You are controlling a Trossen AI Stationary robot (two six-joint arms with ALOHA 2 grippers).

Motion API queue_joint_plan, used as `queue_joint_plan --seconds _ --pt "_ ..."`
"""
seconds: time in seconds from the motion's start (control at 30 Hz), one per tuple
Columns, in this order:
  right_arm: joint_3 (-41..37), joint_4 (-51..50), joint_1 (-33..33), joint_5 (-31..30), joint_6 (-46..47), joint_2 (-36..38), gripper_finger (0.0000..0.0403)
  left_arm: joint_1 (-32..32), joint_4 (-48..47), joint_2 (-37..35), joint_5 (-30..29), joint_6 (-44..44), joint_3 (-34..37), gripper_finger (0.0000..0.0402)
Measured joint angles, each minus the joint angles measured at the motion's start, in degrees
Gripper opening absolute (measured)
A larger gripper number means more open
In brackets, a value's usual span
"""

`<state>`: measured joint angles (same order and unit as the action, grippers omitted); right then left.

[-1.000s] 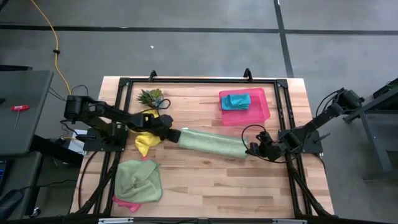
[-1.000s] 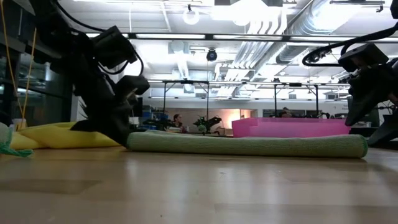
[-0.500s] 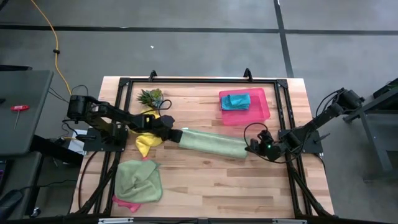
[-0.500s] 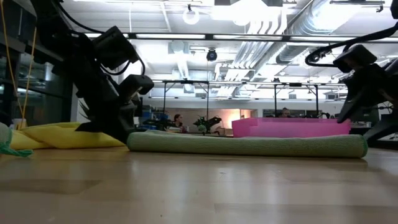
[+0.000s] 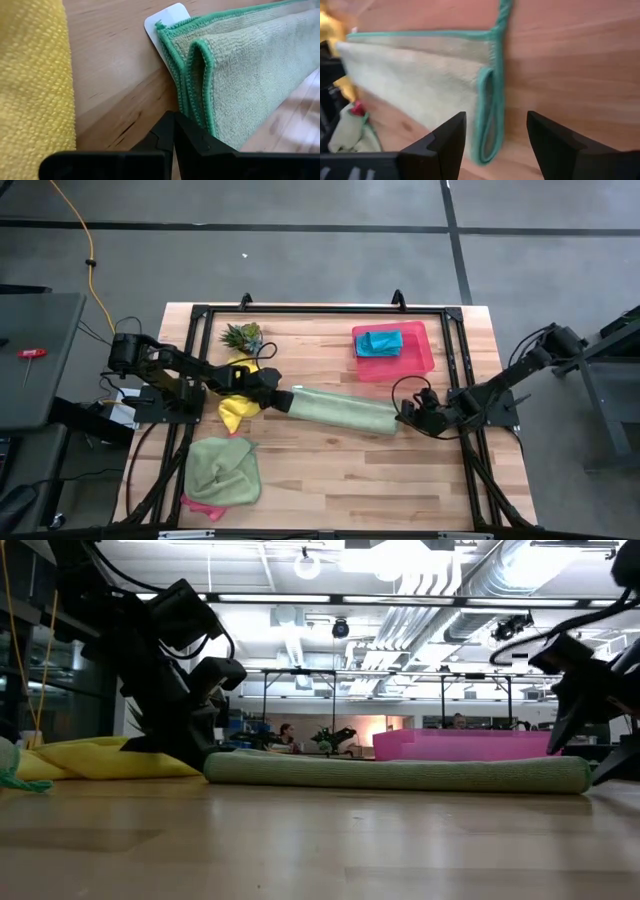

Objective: Fold microfiber towels
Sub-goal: Fold the right green microfiber cloth

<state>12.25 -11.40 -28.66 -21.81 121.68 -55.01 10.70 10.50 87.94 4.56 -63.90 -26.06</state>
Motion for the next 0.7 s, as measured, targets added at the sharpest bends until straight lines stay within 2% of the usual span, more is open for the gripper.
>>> queue_joint_plan --seconds 0.13,0.33,0.7 --pt "0.1 1.9 1.7 1.2 1.0 -3.5 0.0201 0.0 0.0 0.0 0.0 0.0 0.0 0.0" --pt "0.1 10.0 2.4 0.2 0.3 -8.7 0.0201 0.0 -0.1 0.0 -0.1 0.0 0.0 0.0" --pt "0.1 16.0 3.2 0.0 1.5 -13.3 0.0201 0.0 -0.1 0.0 -0.5 0.4 0.0 0.0"
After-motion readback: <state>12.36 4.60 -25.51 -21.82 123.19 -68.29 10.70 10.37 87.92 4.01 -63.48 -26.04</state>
